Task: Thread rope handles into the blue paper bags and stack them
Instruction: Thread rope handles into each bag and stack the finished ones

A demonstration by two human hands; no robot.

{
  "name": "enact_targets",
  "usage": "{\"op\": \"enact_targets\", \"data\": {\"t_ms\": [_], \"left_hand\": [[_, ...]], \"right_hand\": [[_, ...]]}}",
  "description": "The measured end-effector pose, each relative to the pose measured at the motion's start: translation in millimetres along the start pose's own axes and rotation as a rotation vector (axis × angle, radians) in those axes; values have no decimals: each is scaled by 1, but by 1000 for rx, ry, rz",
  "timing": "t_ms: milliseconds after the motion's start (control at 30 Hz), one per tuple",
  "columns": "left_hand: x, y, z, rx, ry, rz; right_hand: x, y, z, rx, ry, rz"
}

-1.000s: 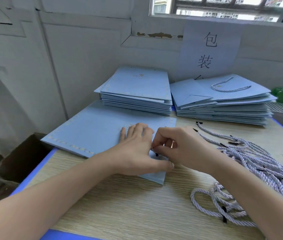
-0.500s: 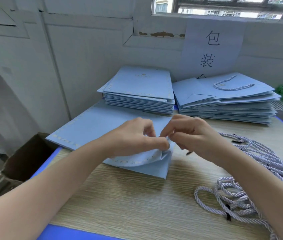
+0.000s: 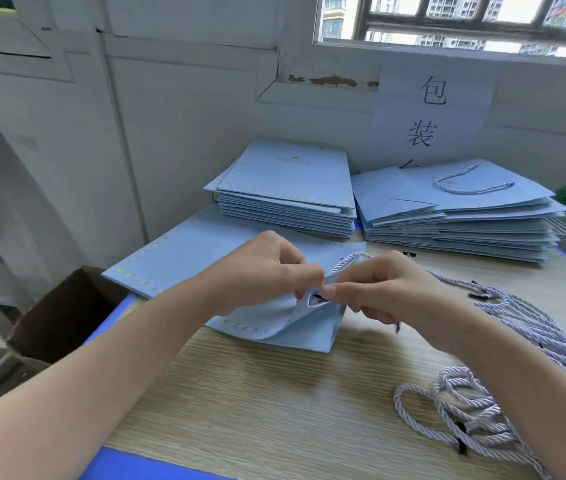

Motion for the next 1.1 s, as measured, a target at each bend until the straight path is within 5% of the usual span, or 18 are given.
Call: {"op": "enact_targets", "data": {"t_ms": [500, 867, 1100], "left_hand": [[-6, -23, 9, -436, -95, 140], [-12, -3, 8, -468, -270, -217], [-14, -1, 7, -467, -351, -270]], "right_hand": [[2, 58, -27, 718, -120, -77], [-3, 63, -36, 676, -117, -133], [-3, 53, -29, 622, -49, -87]]}}
Point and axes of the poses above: each hand's wrist, its own x-axis away from the middle knuckle, its own y-axis out of the back of the hand, z = x × y, the point moved 6 cm from there along -x, towards the middle knuckle, and after that the axes turned 1 degree about z, right-handed, at the moved point
